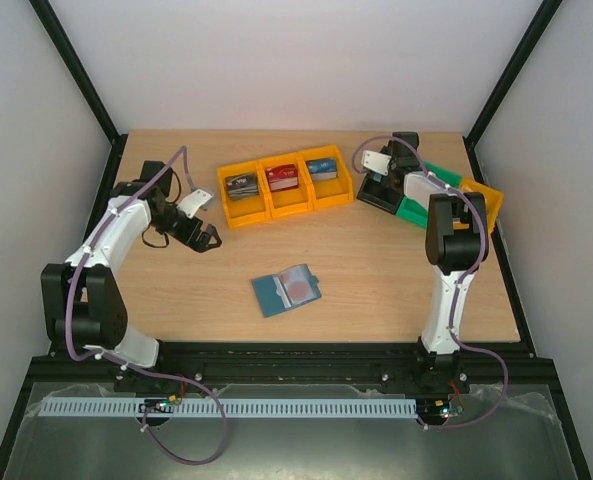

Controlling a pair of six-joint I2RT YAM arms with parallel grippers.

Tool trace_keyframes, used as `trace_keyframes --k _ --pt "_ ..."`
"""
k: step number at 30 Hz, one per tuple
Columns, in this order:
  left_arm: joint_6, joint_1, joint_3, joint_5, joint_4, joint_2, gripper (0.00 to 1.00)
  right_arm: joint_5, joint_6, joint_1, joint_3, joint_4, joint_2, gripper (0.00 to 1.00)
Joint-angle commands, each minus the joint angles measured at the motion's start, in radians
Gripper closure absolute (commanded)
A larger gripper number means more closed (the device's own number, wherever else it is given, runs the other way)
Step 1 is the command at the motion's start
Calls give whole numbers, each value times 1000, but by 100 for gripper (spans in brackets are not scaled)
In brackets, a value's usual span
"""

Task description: Take the credit cards out of the card holder

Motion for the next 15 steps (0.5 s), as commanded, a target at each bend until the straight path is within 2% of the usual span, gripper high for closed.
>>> trace_keyframes --k 1,4,7,8,11,13,15 --pt "21 5 33 41 -29 -24 0 -59 68 -5 -39 16 -100 12" --pt "21 5 22 44 -26 -48 0 -155 170 -5 -15 -29 -144 12" --pt "31 7 6 53 -21 -79 1 -309 385 -13 35 -93 -187 12" --pt "36 8 7 61 -24 -82 1 -350 493 -15 40 -79 -203 12" --pt "32 11 29 69 -33 -73 0 -392 955 -17 18 59 -242 12" --pt "26 13 34 76 -33 -69 1 -349 1242 -18 19 122 -242 12" --pt "25 13 24 86 -26 -80 1 -273 1470 -19 42 98 -210 19"
